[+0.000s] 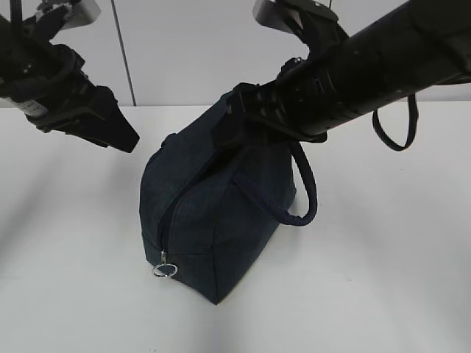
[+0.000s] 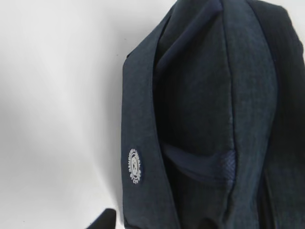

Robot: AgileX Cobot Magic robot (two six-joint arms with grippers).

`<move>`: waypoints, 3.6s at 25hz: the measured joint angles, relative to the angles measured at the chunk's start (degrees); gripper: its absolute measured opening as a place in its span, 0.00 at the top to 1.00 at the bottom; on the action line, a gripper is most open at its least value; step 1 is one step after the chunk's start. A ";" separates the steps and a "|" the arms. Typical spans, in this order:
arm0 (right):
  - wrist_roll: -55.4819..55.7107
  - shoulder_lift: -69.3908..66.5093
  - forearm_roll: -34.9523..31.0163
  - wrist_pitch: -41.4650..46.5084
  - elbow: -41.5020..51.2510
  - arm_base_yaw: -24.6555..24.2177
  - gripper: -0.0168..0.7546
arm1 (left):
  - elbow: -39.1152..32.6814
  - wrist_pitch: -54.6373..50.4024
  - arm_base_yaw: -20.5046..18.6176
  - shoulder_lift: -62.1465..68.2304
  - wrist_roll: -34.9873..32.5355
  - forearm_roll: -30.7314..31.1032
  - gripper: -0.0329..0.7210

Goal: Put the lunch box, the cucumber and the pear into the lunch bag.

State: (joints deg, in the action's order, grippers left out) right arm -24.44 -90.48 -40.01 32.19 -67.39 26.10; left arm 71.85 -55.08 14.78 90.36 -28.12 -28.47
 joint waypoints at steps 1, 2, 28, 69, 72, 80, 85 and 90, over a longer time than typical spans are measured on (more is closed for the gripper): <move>-0.73 1.14 0.00 0.38 0.56 0.00 0.23 | -0.68 0.86 0.00 -0.94 0.03 0.00 0.53; -1.52 2.41 0.00 0.50 1.24 0.00 0.23 | -1.93 1.90 0.00 -2.38 0.07 0.02 0.53; -78.74 16.48 -62.24 -7.88 33.09 9.02 0.43 | -35.10 29.73 0.00 -24.34 -20.47 -13.60 0.53; -10.22 13.21 7.11 -45.88 36.62 30.72 0.44 | -35.10 30.12 0.00 -24.34 -20.47 -16.13 0.53; -2.71 7.97 13.57 -52.83 37.49 31.15 0.44 | -35.10 30.14 0.00 -24.34 -20.47 -16.13 0.54; 16.76 -7.64 28.43 -72.03 37.36 31.18 0.44 | -35.10 30.18 0.00 -24.34 -20.47 -16.13 0.61; 17.48 -13.06 28.05 -75.51 37.14 31.18 0.44 | -35.10 30.18 0.00 -24.34 -20.47 -16.13 0.64; 17.63 -16.09 24.48 -76.62 34.49 31.18 0.44 | -35.10 30.18 0.00 -24.34 -20.47 -16.13 0.64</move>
State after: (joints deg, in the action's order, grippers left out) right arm -6.81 -106.57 -15.53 -44.43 -32.90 57.28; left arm 36.75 -24.90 14.78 66.02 -48.59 -44.60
